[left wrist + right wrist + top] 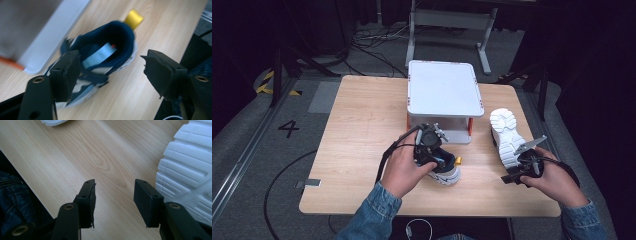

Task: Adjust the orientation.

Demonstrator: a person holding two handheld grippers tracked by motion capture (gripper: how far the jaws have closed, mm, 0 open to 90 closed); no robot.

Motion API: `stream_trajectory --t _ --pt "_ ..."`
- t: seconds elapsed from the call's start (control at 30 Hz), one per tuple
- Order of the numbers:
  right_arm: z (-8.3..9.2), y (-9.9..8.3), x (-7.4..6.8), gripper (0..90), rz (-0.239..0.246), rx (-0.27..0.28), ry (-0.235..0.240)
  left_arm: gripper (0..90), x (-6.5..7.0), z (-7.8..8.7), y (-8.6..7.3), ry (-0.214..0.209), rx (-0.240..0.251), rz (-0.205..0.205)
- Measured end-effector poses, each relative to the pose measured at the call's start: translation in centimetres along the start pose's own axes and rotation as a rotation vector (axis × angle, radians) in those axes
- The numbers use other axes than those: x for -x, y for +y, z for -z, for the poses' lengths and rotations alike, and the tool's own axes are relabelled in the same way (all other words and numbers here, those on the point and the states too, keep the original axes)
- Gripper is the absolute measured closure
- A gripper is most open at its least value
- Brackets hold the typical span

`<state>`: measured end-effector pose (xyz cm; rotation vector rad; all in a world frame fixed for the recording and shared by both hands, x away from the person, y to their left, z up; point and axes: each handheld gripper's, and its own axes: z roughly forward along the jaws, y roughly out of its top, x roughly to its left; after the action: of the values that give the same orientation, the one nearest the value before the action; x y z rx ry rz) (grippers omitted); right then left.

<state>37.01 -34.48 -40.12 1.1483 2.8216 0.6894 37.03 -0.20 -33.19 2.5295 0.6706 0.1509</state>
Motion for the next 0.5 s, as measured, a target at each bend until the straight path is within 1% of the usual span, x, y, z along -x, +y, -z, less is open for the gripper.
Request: stream_trajectory --t 0.03,0.07,0.1,0.13,0.17,0.2,0.23,0.27,0.33,0.5 --pt "-0.1 0.0 0.0 53.0 0.000 -0.004 0.001 31.2 0.2 -0.2 0.3 -0.017 0.006 -0.012" --pt "-0.1 0.0 0.0 53.0 0.000 -0.004 0.001 32.2 0.2 -0.2 0.3 -0.017 0.006 -0.012" --pt "-0.2 -0.1 0.0 52.9 0.001 -0.009 0.002 32.5 0.4 -0.6 1.0 -0.024 0.008 -0.028" --pt "-0.2 -0.1 0.0 52.9 0.001 -0.009 0.002 32.5 0.4 -0.6 1.0 -0.024 0.008 -0.028" --pt "-0.3 0.0 -0.1 52.8 0.000 -0.010 0.002 32.7 0.6 -1.1 1.8 -0.023 0.000 -0.042" --pt "-0.3 0.0 -0.1 52.7 0.000 -0.010 0.004 32.7 0.6 -1.1 1.8 -0.023 0.000 -0.042" --pt "-0.3 0.0 -0.1 52.4 -0.002 -0.011 0.007 32.9 0.7 -1.7 2.5 -0.032 -0.009 -0.051" --pt "-0.3 0.0 -0.1 52.4 -0.003 -0.013 0.009 33.0 0.7 -1.7 2.5 -0.032 -0.009 -0.051" --pt "-0.3 0.0 -0.1 52.3 -0.002 -0.012 0.010 33.1 0.9 -2.1 3.3 -0.033 -0.015 -0.061" --pt "-0.4 0.0 0.1 52.2 -0.008 -0.009 0.011 33.3 1.2 -3.2 4.5 -0.043 -0.028 -0.072"
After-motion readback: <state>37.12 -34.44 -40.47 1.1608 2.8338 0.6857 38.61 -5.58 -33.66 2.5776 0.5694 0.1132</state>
